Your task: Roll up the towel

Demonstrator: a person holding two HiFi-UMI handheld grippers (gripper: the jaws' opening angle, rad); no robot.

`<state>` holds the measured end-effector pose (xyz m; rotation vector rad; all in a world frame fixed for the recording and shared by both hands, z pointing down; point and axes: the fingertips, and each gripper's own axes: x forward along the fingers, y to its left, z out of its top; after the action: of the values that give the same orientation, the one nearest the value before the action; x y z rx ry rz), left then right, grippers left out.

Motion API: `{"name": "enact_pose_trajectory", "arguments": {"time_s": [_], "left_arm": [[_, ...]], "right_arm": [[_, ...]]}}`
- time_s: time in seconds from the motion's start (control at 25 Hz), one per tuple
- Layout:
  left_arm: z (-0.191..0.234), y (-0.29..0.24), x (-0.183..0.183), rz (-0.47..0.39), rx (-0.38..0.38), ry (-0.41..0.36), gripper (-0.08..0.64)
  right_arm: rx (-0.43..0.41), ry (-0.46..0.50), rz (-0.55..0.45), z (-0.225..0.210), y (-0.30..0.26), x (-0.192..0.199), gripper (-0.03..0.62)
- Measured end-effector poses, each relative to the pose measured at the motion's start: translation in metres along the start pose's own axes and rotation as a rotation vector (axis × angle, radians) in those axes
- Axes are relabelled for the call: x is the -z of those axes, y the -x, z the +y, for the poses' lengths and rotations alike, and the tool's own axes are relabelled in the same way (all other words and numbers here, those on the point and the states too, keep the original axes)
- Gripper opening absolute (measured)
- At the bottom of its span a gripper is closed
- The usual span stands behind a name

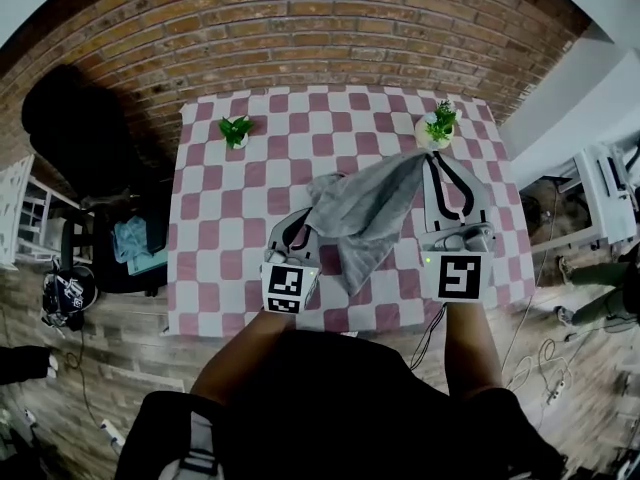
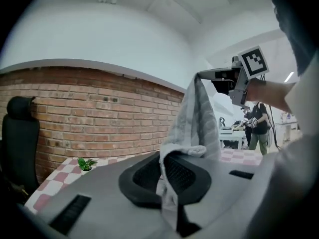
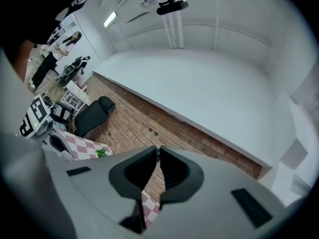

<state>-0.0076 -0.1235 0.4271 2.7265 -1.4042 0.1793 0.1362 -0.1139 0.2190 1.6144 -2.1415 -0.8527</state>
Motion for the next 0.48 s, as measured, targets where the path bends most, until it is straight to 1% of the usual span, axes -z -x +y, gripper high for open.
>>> {"name": "enact_pose_trajectory", "arguments": {"time_s": [0.08,0.16,0.24,0.32,0.44,0.48], "left_arm": [[0.003,0.002,0.011,0.026,-0.01,-0.018,0.005],[0.005,0.003,0.021,0.051,-0.019,-0.042,0.012],[0.005,0.004,0.032,0.074,-0.025,-0.072,0.037],[0.003,0.006,0.039,0.093,-0.032,-0.114,0.09],[-0.004,0.008,0.044,0.11,-0.032,-0.206,0.174],[-0.009,0.008,0.045,0.111,-0.025,-0.236,0.214]], "right_arm": [[-0.036,0.029,0.029,0.009,-0.001,0.004,0.026],[-0.051,0.019,0.019,0.016,-0.003,0.001,0.026],[-0.057,-0.002,0.0,0.02,-0.006,-0.003,0.026],[-0.065,-0.013,-0.012,0.023,-0.008,-0.006,0.026],[-0.08,-0.011,-0.01,0.029,-0.012,-0.008,0.026],[-0.081,-0.016,-0.009,0.03,-0.014,-0.008,0.026]]}}
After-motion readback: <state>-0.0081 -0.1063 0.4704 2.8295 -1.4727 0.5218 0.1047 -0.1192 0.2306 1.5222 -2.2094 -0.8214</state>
